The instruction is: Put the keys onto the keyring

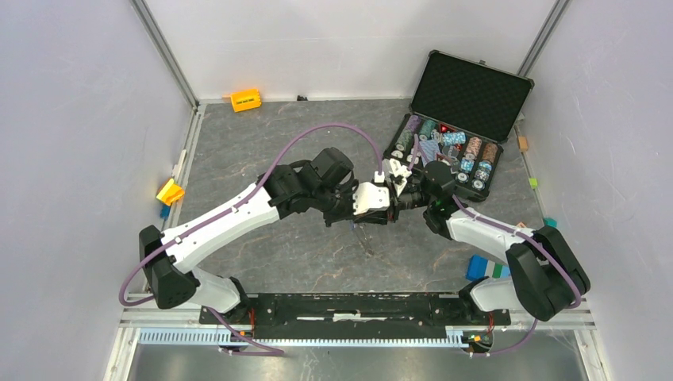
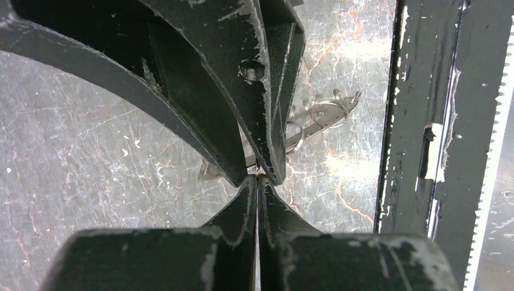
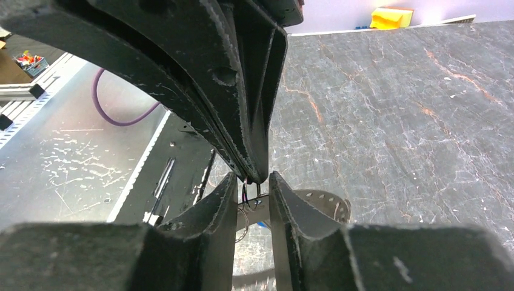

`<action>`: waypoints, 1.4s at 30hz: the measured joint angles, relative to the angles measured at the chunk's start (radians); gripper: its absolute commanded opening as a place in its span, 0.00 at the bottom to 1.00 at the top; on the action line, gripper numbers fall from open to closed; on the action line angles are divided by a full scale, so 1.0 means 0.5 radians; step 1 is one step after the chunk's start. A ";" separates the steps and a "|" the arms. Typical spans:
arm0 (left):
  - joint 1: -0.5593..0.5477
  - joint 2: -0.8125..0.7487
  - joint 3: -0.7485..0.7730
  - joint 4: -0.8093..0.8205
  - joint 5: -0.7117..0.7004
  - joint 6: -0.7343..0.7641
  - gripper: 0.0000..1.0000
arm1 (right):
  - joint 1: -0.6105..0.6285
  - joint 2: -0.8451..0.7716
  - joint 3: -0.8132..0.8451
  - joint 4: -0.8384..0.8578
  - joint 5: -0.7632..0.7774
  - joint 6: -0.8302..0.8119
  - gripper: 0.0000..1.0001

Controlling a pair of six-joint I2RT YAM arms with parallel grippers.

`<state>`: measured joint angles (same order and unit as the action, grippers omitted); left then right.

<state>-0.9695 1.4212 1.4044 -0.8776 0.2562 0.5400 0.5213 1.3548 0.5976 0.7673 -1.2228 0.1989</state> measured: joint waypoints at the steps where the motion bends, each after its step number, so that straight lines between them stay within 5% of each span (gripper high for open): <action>1: 0.004 -0.003 -0.005 0.008 0.009 0.000 0.02 | -0.002 -0.003 0.000 0.003 -0.004 0.005 0.27; 39: 0.018 -0.008 -0.071 0.083 0.052 0.000 0.02 | -0.068 -0.030 0.002 -0.167 -0.066 -0.130 0.26; 42: 0.020 -0.008 -0.078 0.082 0.063 0.000 0.02 | -0.068 -0.030 0.006 -0.210 -0.067 -0.172 0.16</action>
<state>-0.9596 1.4174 1.3655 -0.8364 0.2874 0.5400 0.4873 1.3399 0.6006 0.6624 -1.2564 0.1127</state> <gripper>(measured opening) 0.032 0.250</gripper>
